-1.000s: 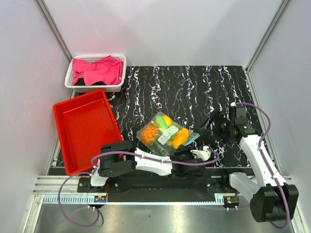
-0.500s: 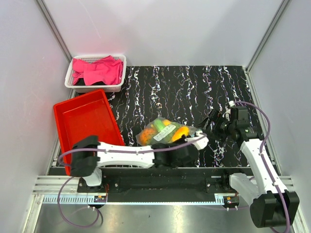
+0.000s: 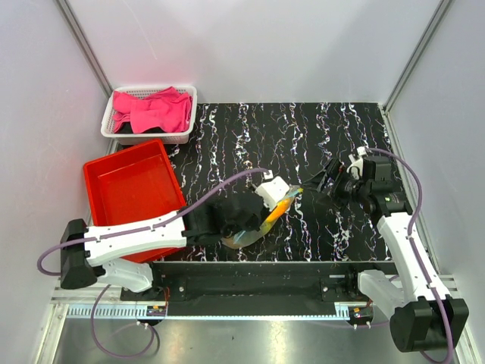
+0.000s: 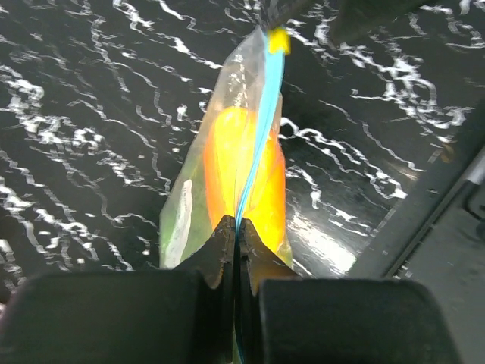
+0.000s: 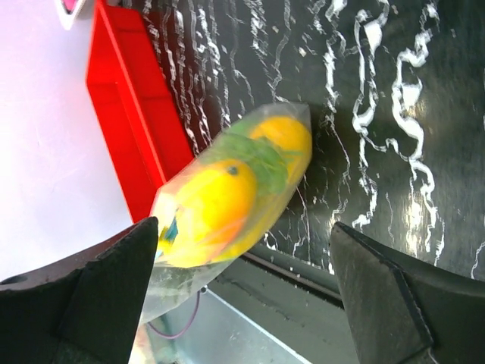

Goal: Open the zip-top bag and remove the fake food

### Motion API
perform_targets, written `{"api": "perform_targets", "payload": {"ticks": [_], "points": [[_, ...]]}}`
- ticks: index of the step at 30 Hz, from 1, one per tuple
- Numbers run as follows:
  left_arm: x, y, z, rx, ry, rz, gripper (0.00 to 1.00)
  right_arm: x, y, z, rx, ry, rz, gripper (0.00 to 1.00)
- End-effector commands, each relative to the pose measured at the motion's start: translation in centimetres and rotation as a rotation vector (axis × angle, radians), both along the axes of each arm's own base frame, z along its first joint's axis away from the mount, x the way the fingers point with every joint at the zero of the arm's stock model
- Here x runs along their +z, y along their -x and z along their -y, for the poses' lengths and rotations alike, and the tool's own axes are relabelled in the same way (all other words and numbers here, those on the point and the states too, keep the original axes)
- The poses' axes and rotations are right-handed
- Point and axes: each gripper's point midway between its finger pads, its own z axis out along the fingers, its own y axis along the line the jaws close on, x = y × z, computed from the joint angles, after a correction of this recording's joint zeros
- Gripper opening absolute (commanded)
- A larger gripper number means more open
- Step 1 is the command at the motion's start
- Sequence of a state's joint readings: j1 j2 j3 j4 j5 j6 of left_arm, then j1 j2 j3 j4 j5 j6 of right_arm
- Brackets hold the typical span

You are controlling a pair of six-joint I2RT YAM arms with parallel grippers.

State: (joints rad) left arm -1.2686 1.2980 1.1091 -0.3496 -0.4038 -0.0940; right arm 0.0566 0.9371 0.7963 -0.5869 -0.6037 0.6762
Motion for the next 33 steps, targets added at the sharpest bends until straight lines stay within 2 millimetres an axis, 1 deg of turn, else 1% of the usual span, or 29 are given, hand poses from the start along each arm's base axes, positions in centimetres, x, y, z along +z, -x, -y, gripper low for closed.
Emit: {"api": "perform_targets", "payload": {"ticks": [1,2,4,5,6,7,8,9,10,11,12,13,14,15,16,17,18,19,20,21,22,23,24,26,27,28,29,30,33], "points": [[2.9,0.1,0.0,-0.054,0.149,-0.057,0.00,5.3,-2.1,-0.2,0.059,0.023,0.231,1.00],[3.3,0.4,0.0,-0.074,0.173,-0.075,0.00,5.8,-2.2,-0.3,0.075,0.024,0.257,1.00],[3.2,-0.1,-0.6,-0.073,0.185,-0.095,0.00,6.7,-2.0,-0.8,0.134,0.021,0.312,1.00],[3.5,0.2,-0.6,-0.099,0.199,-0.113,0.00,7.2,-2.2,-0.8,0.141,0.025,0.348,1.00],[3.6,-0.4,-0.9,-0.093,0.207,-0.121,0.00,7.9,-2.0,-0.9,0.148,0.025,0.389,1.00],[3.7,-0.2,-0.9,-0.115,0.216,-0.135,0.00,8.1,-1.9,-1.0,0.146,0.010,0.412,1.00],[3.8,-0.3,-1.0,-0.123,0.219,-0.142,0.00,10.2,-2.5,-1.3,0.148,-0.012,0.550,1.00],[4.2,-1.1,-1.7,-0.109,0.230,-0.138,0.00,9.5,-1.3,-1.7,0.171,-0.053,0.603,1.00],[4.3,-0.4,-1.5,-0.164,0.241,-0.166,0.00,10.5,-0.9,-2.1,0.168,-0.115,0.645,1.00],[4.6,-0.5,-1.7,-0.177,0.254,-0.175,0.00,12.8,-0.9,-2.3,0.179,-0.128,0.795,1.00],[4.7,-1.3,-2.3,-0.168,0.265,-0.183,0.00,12.2,-0.5,-2.5,0.200,-0.142,0.813,1.00],[4.9,-1.0,-2.2,-0.203,0.282,-0.208,0.00,12.3,-0.3,-2.7,0.214,-0.153,0.836,1.00],[4.9,-1.8,-2.7,-0.193,0.292,-0.219,0.00,12.5,-0.3,-2.8,0.234,-0.151,0.870,1.00],[5.0,-1.9,-2.8,-0.208,0.299,-0.232,0.00,11.7,-0.2,-3.2,0.274,-0.156,0.855,1.00],[4.9,-1.3,-2.7,-0.259,0.308,-0.266,0.00,11.2,-0.3,-3.3,0.297,-0.142,0.865,1.00],[4.9,-1.9,-3.1,-0.256,0.320,-0.276,0.00,10.8,-0.2,-3.4,0.318,-0.140,0.868,0.98],[4.9,-1.9,-3.3,-0.269,0.326,-0.287,0.00,10.4,0.1,-3.6,0.357,-0.141,0.874,0.96],[5.1,-1.7,-3.3,-0.294,0.337,-0.301,0.00,9.3,0.0,-3.8,0.370,-0.157,0.848,0.96],[5.1,-1.8,-3.4,-0.299,0.343,-0.305,0.00,10.1,0.1,-3.9,0.384,-0.164,0.918,0.96],[5.2,-2.3,-3.7,-0.295,0.353,-0.306,0.00,8.7,0.1,-4.3,0.396,-0.186,0.898,0.97],[5.3,-1.9,-3.7,-0.324,0.367,-0.320,0.00,9.7,0.5,-4.6,0.415,-0.209,0.969,0.98],[5.2,-2.0,-3.8,-0.326,0.375,-0.317,0.00,9.5,0.9,-5.1,0.441,-0.228,0.975,0.97],[5.1,-2.3,-4.1,-0.316,0.380,-0.317,0.00,8.4,0.5,-5.4,0.448,-0.238,0.949,0.97],[5.1,-2.3,-4.4,-0.316,0.391,-0.323,0.00,8.4,0.2,-6.0,0.469,-0.233,0.994,0.96],[5.1,-2.6,-4.7,-0.309,0.398,-0.328,0.00,7.6,-0.2,-6.5,0.484,-0.224,0.992,0.95],[5.1,-2.4,-4.8,-0.316,0.408,-0.344,0.00,7.3,-0.4,-6.7,0.488,-0.217,0.992,0.95],[5.2,-2.7,-5.1,-0.310,0.418,-0.346,0.00,6.9,-0.8,-6.7,0.490,-0.208,0.992,0.95],[5.3,-2.8,-5.2,-0.312,0.426,-0.350,0.00,6.3,-1.1,-7.0,0.502,-0.204,0.978,0.93],[5.0,-3.0,-5.2,-0.312,0.440,-0.384,0.00,5.1,-1.4,-7.2,0.529,-0.193,0.972,0.90]]}}
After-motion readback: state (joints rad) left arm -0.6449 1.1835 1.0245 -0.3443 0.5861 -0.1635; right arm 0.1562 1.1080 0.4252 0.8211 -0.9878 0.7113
